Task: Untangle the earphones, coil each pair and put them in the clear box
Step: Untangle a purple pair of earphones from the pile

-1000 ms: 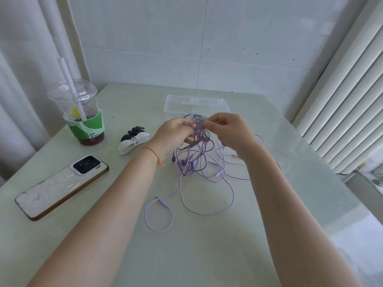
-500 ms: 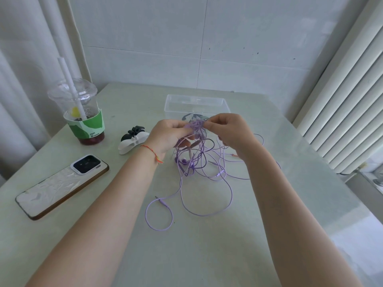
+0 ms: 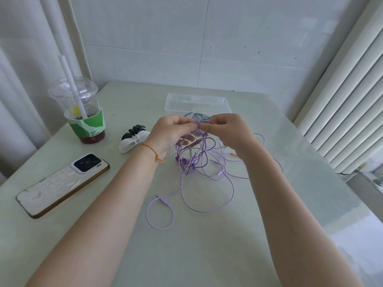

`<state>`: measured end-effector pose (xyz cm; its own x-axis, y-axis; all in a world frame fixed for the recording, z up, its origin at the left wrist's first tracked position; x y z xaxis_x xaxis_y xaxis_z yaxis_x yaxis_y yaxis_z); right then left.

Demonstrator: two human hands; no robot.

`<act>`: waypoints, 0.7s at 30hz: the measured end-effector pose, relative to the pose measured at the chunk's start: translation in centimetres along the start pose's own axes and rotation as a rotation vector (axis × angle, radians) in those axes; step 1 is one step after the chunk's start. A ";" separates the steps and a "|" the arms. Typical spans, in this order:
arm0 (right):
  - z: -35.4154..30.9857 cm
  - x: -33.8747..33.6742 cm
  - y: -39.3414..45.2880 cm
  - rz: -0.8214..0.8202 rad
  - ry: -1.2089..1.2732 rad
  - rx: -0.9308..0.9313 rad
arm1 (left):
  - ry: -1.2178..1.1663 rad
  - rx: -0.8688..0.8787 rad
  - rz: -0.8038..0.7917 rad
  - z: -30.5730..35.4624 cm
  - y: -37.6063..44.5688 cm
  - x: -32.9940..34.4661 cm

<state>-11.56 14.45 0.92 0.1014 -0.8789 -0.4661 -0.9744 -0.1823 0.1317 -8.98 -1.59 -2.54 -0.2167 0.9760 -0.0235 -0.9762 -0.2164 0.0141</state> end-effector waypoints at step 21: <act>-0.2 1.4 -0.1 -0.119 -0.149 -0.052 | 0.046 -0.033 0.150 -0.4 0.7 -1.4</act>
<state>-11.25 13.21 0.42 0.1809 -0.7757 -0.6047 -0.9453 -0.3068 0.1107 -9.33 -3.13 -2.88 -0.3594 0.9306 -0.0694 -0.9325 -0.3610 -0.0121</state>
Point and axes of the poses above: each hand's wrist, its own y-axis towards the middle knuckle, its own x-axis out of the palm, z = x × y, the point moved 7 cm from there along y, towards the middle knuckle, and after that the axes turned 4 degrees about z, right-handed, at the moved point
